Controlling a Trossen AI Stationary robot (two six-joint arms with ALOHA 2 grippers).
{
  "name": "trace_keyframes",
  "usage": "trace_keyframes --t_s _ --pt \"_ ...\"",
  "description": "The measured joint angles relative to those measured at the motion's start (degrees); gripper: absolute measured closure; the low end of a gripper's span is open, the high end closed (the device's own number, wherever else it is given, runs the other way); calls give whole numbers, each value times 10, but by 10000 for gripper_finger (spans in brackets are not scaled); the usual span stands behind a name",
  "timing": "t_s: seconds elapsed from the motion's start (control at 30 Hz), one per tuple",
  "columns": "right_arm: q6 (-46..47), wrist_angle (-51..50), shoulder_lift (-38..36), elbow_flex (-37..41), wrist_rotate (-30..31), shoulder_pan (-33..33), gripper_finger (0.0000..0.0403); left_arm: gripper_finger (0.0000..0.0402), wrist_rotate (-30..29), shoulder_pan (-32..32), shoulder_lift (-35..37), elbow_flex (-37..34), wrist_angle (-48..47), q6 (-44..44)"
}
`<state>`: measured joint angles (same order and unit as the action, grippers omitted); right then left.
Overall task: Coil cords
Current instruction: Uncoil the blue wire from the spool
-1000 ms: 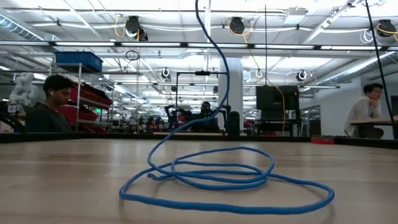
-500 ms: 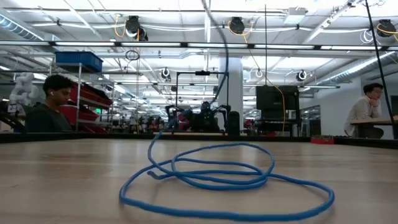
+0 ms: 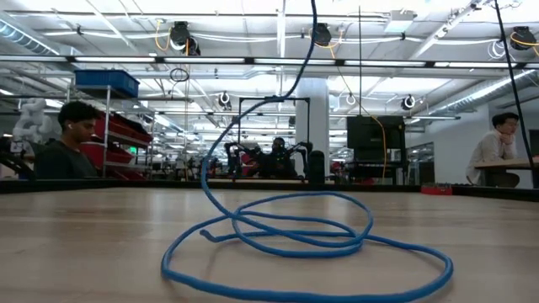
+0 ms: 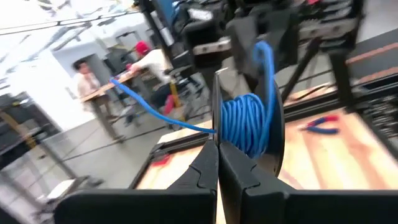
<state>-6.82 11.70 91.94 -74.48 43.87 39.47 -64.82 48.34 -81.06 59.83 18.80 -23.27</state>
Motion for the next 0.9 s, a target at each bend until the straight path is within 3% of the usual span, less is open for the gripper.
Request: trace_keyframes --t_s 0.43,0.67,0.9 --pt "-14 9 13 0 -84 -7 403 400 -92 -5 -1 0 -11 34" --pt "-6 17 38 0 -126 -32 403 400 -96 -21 -1 0 -1 78" --pt "-8 83 59 0 -128 -47 403 400 -96 -38 -15 0 -1 79"
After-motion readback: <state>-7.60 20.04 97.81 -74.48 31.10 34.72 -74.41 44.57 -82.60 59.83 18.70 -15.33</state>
